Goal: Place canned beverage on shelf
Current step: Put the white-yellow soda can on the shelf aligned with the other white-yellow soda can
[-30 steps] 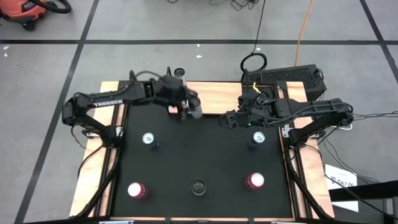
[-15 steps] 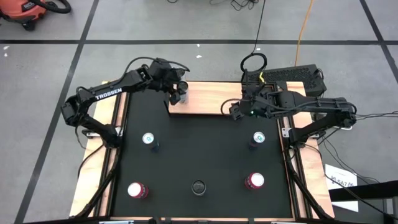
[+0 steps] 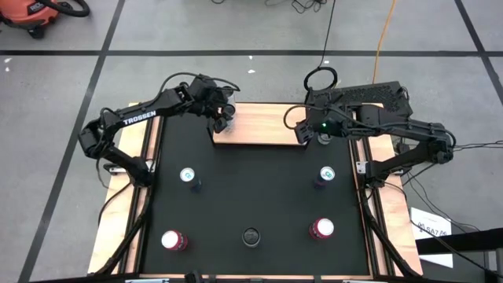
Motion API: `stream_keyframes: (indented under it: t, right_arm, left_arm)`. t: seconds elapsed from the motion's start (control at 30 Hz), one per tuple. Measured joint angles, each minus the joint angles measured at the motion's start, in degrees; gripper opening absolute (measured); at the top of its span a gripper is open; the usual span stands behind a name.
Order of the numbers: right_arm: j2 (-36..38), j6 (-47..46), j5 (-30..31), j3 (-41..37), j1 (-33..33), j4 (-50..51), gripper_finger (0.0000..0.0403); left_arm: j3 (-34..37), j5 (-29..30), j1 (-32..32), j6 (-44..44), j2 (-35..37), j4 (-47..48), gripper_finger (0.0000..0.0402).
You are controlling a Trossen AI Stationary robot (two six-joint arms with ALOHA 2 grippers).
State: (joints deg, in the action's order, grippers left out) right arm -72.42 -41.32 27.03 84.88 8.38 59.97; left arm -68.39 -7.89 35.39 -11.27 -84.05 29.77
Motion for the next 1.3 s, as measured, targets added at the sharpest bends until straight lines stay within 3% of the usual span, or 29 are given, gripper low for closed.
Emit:
stream_keyframes:
  t: [0.27, 0.7, 1.07, 1.3]
  right_arm:
    - [0.1, 1.4, -2.2, 0.0, 1.4, -0.6, 0.028]
    - [0.0, 1.1, -3.3, 0.0, 1.4, -1.9, 0.028]
    - [0.0, 1.1, -3.0, 0.0, 2.6, -3.8, 0.028]
    - [0.0, 1.9, -2.9, 0.0, 2.8, -4.4, 0.028]
  left_arm:
    - [0.7, 0.0, -0.2, 0.4, 0.1, -0.3, 0.0259]
    - [-0.4, 4.9, -0.3, 4.5, 3.0, 2.7, 0.0358]
    - [-0.4, 6.0, -1.6, 17.5, 6.0, 3.2, 0.0363]
    - [-0.4, 15.4, -4.3, 18.9, 6.0, 3.7, 0.0364]
